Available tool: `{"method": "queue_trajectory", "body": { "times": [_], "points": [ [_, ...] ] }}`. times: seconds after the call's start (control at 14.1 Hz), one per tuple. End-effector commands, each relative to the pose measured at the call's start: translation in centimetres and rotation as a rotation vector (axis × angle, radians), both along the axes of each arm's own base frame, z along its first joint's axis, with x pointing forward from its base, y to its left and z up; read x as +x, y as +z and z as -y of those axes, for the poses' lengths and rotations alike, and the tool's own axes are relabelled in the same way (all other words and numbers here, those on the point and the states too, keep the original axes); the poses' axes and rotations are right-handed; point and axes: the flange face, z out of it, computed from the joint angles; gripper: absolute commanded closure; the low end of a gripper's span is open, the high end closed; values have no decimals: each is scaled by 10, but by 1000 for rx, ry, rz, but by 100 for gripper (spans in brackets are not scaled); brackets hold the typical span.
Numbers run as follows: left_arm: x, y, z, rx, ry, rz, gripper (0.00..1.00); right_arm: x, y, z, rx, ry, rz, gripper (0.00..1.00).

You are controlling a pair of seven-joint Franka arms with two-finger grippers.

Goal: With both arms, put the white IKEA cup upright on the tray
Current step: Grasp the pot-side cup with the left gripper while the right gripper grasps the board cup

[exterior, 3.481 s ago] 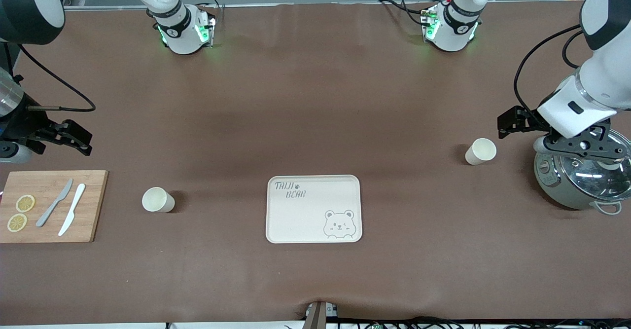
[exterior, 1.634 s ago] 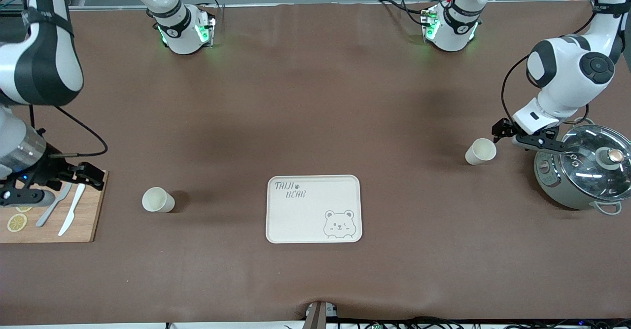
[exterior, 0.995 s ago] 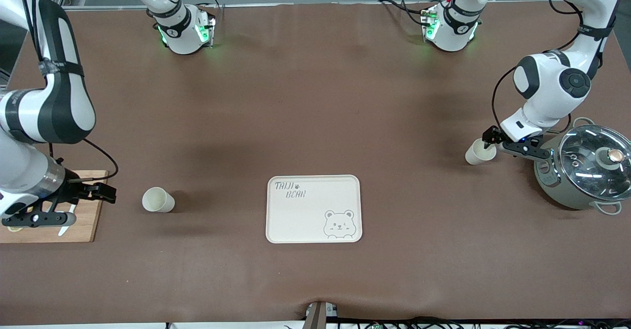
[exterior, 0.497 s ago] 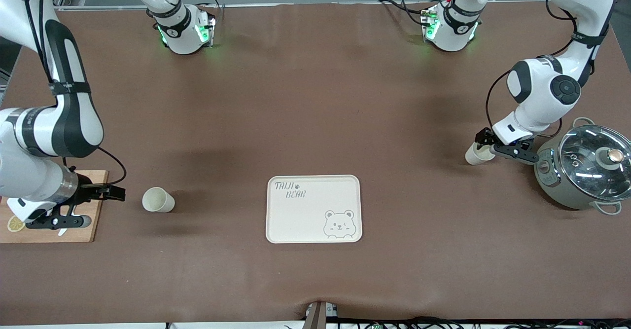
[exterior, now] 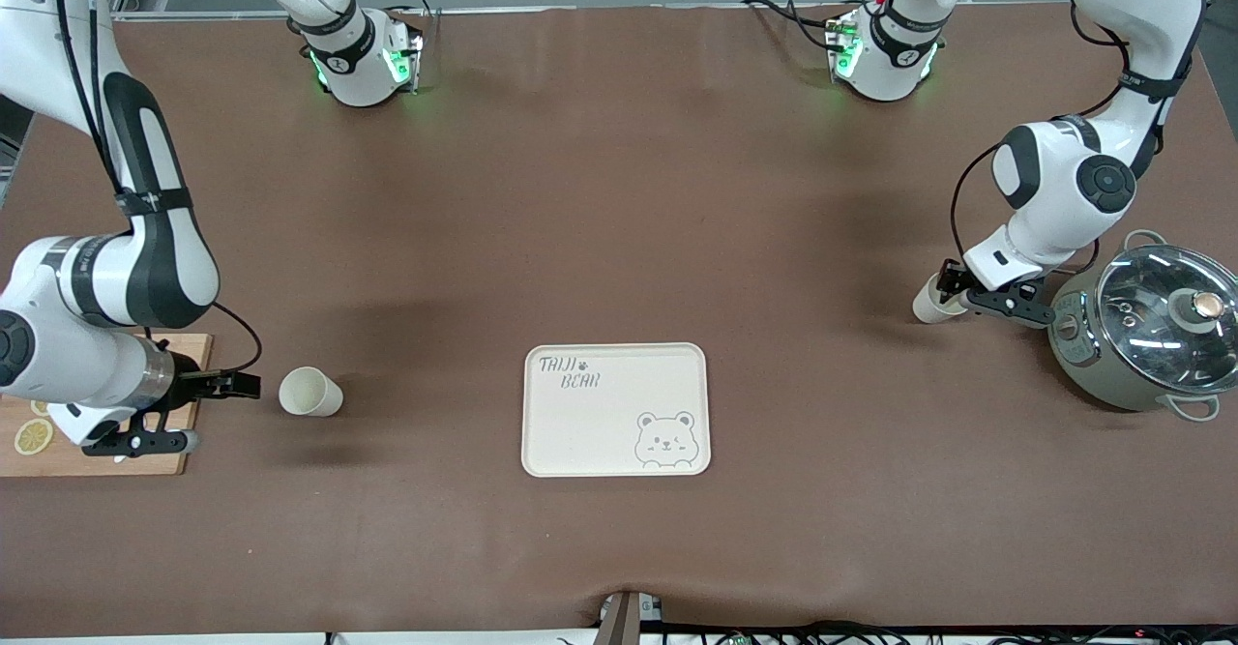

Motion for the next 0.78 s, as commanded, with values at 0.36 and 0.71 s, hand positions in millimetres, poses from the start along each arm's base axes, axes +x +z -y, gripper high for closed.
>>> {"method": "queue_trajectory", "body": {
  "times": [0.36, 0.71],
  "points": [
    [34, 19, 33, -30, 49, 60, 100, -2, -37, -11, 24, 28, -19, 0],
    [97, 85, 176, -115, 296, -17, 100, -7, -56, -20, 28, 41, -16, 0]
  ]
}}
